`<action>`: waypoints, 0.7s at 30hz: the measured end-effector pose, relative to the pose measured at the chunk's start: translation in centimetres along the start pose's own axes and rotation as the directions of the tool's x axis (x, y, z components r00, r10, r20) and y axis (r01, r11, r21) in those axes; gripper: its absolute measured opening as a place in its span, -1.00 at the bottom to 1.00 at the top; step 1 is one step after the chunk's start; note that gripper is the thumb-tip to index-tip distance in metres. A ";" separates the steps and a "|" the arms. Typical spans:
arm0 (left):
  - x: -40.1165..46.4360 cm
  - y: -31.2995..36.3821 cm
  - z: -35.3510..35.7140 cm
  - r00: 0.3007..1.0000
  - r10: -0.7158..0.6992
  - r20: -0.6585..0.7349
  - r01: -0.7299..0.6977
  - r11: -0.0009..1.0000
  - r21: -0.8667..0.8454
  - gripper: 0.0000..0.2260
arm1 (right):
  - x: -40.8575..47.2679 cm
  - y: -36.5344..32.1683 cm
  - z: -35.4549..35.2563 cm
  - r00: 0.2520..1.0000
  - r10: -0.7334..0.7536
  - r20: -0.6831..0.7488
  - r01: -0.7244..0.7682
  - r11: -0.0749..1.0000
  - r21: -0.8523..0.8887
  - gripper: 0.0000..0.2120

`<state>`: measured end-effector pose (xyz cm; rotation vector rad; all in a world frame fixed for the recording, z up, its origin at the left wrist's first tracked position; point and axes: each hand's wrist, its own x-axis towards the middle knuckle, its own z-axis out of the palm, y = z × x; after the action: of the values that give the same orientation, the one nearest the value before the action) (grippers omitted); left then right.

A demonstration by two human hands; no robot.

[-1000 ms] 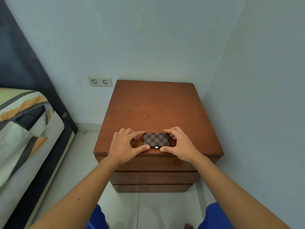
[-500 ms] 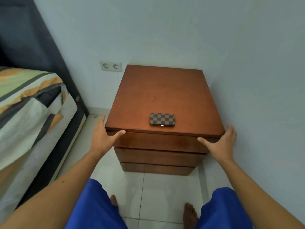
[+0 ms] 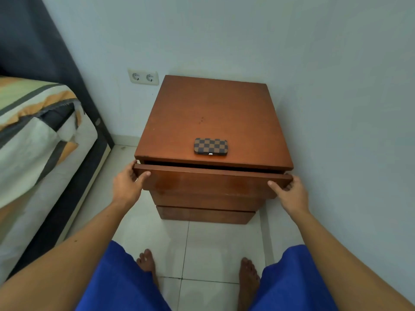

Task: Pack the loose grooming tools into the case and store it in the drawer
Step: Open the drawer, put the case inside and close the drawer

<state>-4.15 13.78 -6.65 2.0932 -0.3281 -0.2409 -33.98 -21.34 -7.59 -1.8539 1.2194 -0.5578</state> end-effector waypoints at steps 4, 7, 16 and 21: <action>-1.7 -0.7 -0.8 0.999 -0.037 0.010 0.037 0.999 0.009 -0.39 | -1.9 0.1 -1.0 1.000 0.009 0.029 -0.009 1.000 0.001 -0.37; -3.3 -0.9 -1.4 0.999 -0.037 0.005 0.036 0.999 0.027 -0.42 | -3.5 0.3 -1.7 0.999 0.012 0.032 -0.011 0.999 -0.030 -0.37; -7.7 -1.9 -3.0 0.999 -0.047 0.015 0.046 0.999 0.023 -0.48 | -8.0 1.2 -3.5 0.999 -0.004 0.036 0.006 0.999 -0.044 -0.40; -10.5 -3.1 -3.5 0.999 -0.045 0.004 0.045 0.999 -0.004 -0.47 | -10.4 2.3 -4.3 0.999 -0.010 0.046 0.011 1.000 -0.023 -0.40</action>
<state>-12.60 21.57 -7.05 2.0982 -0.2828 -0.2724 -42.86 -14.14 -6.34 -1.8832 1.1909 -0.5064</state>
